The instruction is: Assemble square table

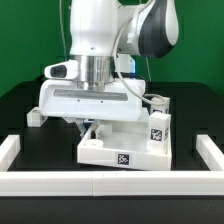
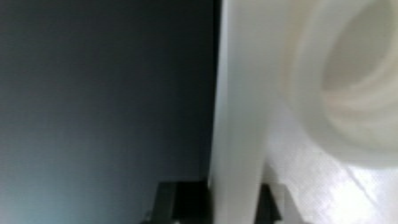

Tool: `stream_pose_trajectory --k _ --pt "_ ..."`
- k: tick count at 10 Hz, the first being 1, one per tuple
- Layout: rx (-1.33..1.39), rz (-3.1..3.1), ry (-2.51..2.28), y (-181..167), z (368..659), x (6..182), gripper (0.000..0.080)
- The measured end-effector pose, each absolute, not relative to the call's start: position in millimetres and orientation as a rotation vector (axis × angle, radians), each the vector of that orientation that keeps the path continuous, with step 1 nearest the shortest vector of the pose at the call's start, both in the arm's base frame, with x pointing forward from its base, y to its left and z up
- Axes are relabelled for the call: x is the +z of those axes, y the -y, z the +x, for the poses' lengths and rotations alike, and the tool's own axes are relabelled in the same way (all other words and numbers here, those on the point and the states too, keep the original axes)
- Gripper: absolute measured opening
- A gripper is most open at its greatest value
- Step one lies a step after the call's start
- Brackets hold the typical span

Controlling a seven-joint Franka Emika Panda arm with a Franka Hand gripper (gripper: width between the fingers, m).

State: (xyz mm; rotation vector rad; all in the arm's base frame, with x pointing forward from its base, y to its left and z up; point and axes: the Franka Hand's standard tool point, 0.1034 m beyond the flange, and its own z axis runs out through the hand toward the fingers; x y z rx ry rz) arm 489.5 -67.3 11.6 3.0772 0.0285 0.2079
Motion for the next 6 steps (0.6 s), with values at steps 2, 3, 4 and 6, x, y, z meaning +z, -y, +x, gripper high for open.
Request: stream_pose_trajectory --k 2,3,4,6 --pt "0.208 3.067 -0.11 69 491 12.1 0.0061" --pt "0.206 3.052 -0.223 70 492 12.9 0.0061" --pt "0.202 3.036 -0.337 71 495 14.0 0.0061" --pt "0.203 2.97 -0.632 72 516 18.4 0.0062"
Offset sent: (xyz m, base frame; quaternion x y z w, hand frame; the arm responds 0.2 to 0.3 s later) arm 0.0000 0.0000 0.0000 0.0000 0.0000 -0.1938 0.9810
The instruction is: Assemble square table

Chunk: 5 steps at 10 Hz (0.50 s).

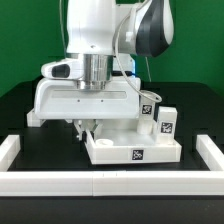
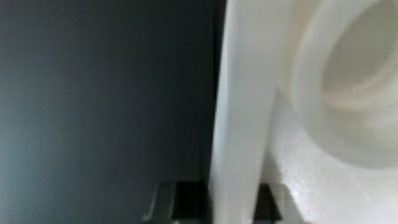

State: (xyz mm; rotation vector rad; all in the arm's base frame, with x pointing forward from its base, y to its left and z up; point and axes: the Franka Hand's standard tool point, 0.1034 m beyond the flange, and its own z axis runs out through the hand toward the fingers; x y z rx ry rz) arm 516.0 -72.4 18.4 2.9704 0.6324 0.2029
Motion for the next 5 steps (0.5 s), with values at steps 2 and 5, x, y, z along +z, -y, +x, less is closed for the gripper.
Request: stream_pose_trajectory --k 2,5 --pt "0.182 2.85 -1.008 64 551 24.8 0.0062" --pt "0.168 2.749 -1.236 57 555 24.6 0.0062"
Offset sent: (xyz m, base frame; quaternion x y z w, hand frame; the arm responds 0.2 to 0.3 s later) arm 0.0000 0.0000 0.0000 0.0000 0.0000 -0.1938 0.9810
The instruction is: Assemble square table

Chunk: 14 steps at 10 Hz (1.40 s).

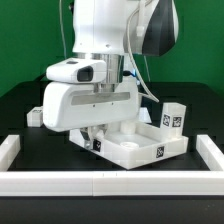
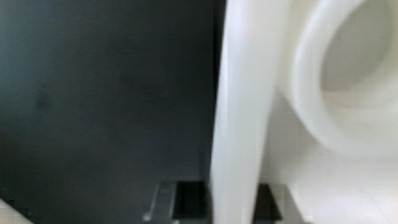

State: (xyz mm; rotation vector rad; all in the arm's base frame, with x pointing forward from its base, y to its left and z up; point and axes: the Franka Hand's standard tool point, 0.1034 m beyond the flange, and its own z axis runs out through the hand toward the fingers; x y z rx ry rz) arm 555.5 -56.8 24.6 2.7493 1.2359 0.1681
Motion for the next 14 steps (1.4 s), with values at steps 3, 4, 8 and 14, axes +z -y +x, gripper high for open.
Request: stream_pose_trajectory --k 3,4,8,14 --pt "0.14 2.566 -1.526 55 562 26.9 0.0062" --pt "0.125 2.445 -1.682 54 570 27.7 0.0064" --pt "0.113 2.145 -2.015 19 599 26.7 0.0064" --pt "0.14 2.108 -2.026 17 601 30.7 0.0064"
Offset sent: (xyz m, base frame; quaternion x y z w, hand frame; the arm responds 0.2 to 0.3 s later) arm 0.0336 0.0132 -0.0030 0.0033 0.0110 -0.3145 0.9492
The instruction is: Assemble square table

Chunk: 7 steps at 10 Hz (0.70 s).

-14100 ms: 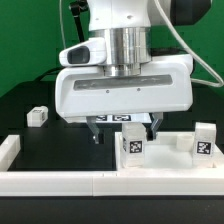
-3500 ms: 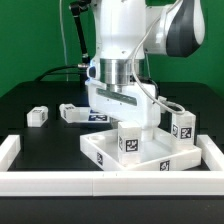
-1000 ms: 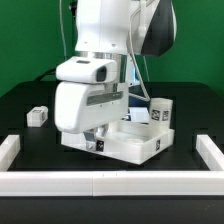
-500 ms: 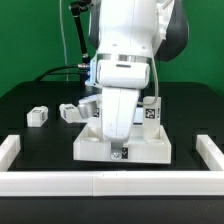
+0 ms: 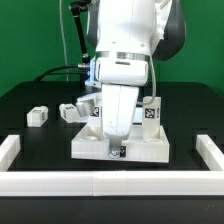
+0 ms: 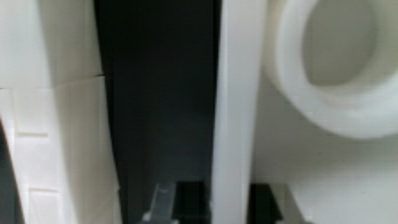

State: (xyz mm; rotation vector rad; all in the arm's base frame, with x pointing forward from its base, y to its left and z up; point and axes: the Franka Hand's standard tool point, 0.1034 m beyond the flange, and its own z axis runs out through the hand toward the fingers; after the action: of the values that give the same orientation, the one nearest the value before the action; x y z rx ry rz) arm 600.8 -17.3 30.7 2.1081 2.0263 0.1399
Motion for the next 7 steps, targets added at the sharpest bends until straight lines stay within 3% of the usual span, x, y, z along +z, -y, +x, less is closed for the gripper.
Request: stream_pose_trajectory --k 5,7 --pt "0.24 2.092 -2.036 -49 639 31.5 0.0066" --pt "0.224 2.1 -2.04 -52 644 28.5 0.0073"
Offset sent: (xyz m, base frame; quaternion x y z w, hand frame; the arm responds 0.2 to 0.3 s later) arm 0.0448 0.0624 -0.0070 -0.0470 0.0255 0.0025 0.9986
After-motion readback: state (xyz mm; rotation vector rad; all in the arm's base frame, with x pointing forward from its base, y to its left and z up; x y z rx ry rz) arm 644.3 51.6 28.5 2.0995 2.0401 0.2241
